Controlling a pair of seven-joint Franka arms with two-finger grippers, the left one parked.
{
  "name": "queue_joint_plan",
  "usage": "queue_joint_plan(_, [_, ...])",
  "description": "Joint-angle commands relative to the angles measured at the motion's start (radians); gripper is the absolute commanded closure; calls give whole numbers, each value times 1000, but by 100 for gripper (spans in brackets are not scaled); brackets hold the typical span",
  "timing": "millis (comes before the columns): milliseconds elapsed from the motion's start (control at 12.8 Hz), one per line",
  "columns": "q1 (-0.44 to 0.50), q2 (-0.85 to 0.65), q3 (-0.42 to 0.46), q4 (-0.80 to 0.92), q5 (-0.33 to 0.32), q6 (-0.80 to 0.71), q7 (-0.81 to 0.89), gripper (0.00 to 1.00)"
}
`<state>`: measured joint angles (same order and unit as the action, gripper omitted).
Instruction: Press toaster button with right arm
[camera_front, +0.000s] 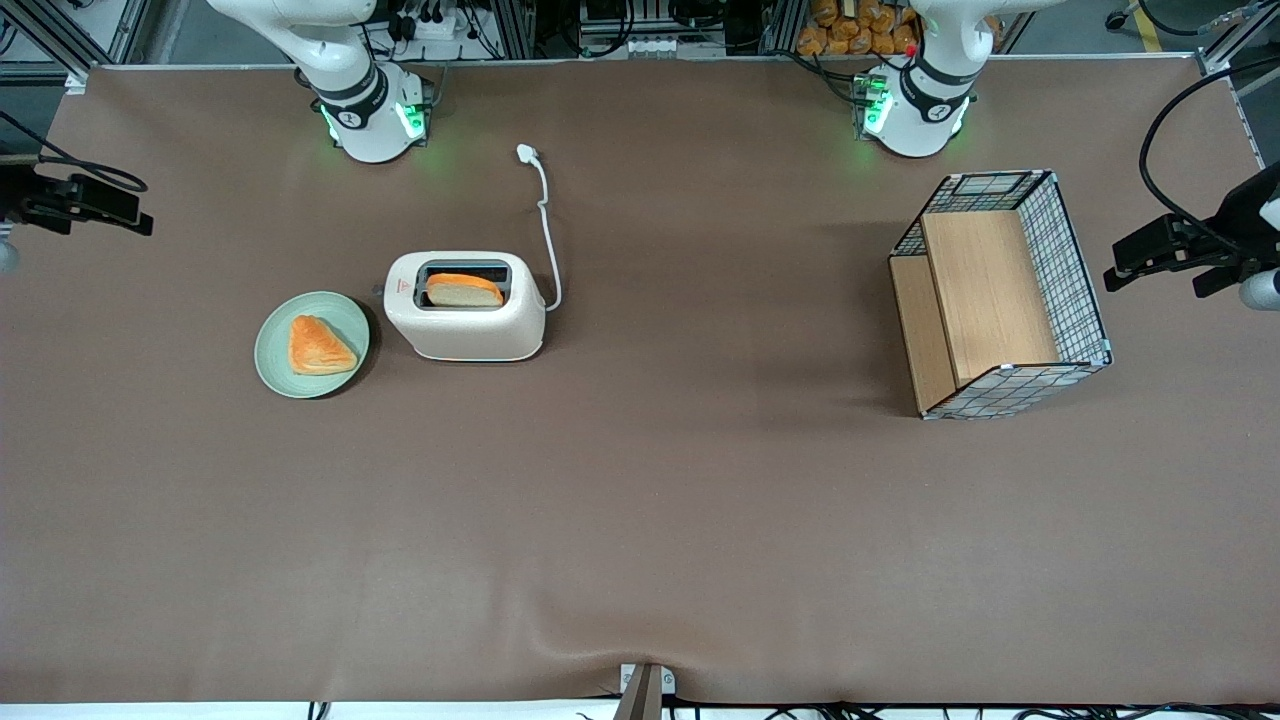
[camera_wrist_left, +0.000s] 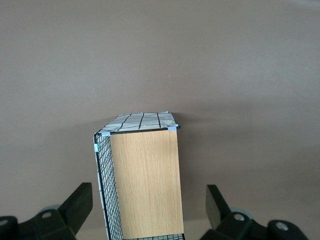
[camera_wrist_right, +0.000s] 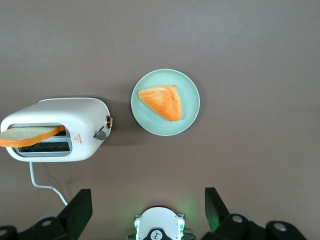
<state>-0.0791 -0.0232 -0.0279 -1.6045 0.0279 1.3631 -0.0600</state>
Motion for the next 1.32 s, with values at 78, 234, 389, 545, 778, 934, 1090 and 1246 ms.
queue_joint_plan(78, [-19, -7, 10, -52, 39, -2, 8, 0])
queue_joint_plan(234, [-34, -7, 10, -90, 76, -1, 8, 0])
queue_joint_plan(389, [-37, -7, 10, -113, 102, 1, 9, 0])
queue_joint_plan(545, [-38, -6, 10, -130, 109, 2, 12, 0])
queue_joint_plan(778, [-31, -6, 10, -144, 110, 4, 17, 0])
queue_joint_plan(934, [-33, -6, 10, -152, 116, 5, 19, 0])
queue_joint_plan(1090, [-34, -7, 10, -163, 135, 5, 20, 0])
queue_joint_plan(1246, [-37, -7, 10, -192, 170, 7, 20, 0])
